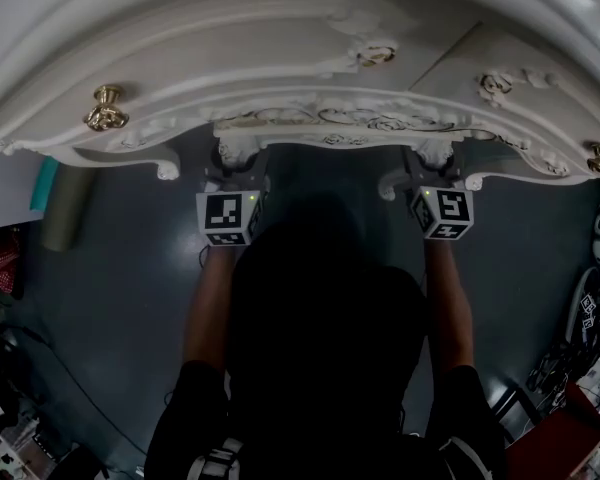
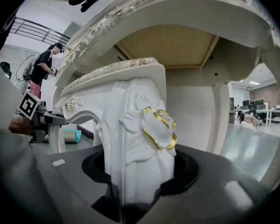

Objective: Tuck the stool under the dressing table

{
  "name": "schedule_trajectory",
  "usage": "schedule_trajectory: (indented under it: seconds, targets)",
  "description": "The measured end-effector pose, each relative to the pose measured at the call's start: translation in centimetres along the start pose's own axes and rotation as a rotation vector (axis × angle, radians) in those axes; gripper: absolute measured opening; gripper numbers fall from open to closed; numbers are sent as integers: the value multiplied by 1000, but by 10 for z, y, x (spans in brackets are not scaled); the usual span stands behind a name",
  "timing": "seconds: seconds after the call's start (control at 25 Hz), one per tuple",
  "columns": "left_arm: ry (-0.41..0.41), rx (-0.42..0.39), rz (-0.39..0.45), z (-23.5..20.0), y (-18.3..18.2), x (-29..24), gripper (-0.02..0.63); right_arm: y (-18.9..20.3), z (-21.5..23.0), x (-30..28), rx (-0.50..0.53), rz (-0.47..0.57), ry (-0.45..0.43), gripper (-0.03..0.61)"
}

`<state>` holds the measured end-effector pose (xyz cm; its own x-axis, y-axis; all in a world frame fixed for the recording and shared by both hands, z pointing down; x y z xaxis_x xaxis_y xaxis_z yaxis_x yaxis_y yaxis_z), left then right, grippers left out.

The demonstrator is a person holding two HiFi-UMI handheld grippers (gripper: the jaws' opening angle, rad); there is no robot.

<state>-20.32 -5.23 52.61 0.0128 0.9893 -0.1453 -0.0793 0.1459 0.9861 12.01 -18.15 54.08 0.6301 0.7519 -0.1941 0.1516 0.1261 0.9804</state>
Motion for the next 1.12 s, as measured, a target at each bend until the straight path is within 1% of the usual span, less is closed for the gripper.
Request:
schedule_trajectory:
  seconds: [0.28, 0.44, 0.72, 0.88, 1.12]
  targets:
    - [11, -31, 20, -9, -1, -17, 264, 6, 0, -16, -7, 21, 9, 244]
    - [20, -22, 26, -13, 2, -28, 264, 4, 4, -25, 3, 29, 18, 244]
    - [6, -5, 21, -13, 12, -33, 264, 7, 7, -34, 13, 20, 9, 244]
    - [2, -12, 13, -18, 18, -35, 264, 8, 4, -38, 18, 25, 5, 244]
    - [-1, -6, 46, -22, 21, -45, 264, 10, 7, -48, 26, 46, 6, 244]
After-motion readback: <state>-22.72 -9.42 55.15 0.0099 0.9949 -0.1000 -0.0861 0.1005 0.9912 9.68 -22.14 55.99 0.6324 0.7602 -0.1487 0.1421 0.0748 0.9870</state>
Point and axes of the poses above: the fingertips, and each gripper's own axes: x backward along the fingers, z to its right, y out of its underside, the point moved 8 cm from there along x, backward along the fingers, and after that the axes turned 1 degree about z, right-handed, at the moved point
